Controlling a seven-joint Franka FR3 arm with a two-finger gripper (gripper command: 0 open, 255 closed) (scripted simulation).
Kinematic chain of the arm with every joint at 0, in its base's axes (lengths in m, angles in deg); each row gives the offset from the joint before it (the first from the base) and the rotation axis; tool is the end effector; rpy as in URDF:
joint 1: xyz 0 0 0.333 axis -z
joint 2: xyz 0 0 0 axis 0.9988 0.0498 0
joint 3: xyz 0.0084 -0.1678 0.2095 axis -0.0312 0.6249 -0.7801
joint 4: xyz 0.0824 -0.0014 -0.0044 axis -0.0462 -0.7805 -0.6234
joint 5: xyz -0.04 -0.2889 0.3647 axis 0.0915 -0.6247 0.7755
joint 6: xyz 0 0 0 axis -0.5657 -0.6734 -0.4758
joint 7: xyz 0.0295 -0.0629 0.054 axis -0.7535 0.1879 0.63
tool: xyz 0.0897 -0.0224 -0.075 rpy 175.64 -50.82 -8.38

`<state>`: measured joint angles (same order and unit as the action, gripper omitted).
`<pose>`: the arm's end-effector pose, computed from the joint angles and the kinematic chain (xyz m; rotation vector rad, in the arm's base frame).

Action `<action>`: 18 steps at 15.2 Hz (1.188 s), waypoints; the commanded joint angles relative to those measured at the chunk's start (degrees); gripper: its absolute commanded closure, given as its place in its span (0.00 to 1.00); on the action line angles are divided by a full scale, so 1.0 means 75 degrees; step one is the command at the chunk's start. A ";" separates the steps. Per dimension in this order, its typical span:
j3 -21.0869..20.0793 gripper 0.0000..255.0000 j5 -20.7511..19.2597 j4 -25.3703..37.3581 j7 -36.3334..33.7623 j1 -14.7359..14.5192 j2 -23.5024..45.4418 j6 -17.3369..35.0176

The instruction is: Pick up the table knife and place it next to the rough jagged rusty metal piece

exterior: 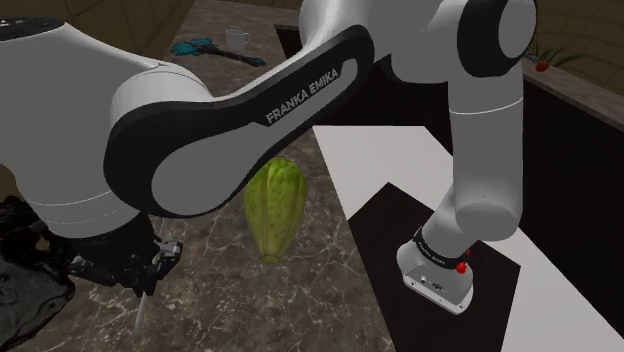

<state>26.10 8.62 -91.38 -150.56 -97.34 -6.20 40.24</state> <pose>0.3307 0.6258 0.3295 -2.9524 0.9490 0.1564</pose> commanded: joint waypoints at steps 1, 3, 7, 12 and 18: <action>0.0062 1.00 -0.0074 -0.0123 -0.0025 -0.0011 0.0074 0.0174; 0.0128 1.00 -0.0151 -0.0227 -0.0060 -0.0039 0.0152 0.0333; 0.0273 1.00 -0.0315 -0.0413 -0.0135 -0.0110 0.0320 0.0644; 0.0273 1.00 -0.0315 -0.0413 -0.0135 -0.0110 0.0320 0.0644; 0.0273 0.00 -0.0315 -0.0413 -0.0135 -0.0110 0.0320 0.0643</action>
<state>28.14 6.26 -94.48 -151.57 -98.16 -3.80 45.06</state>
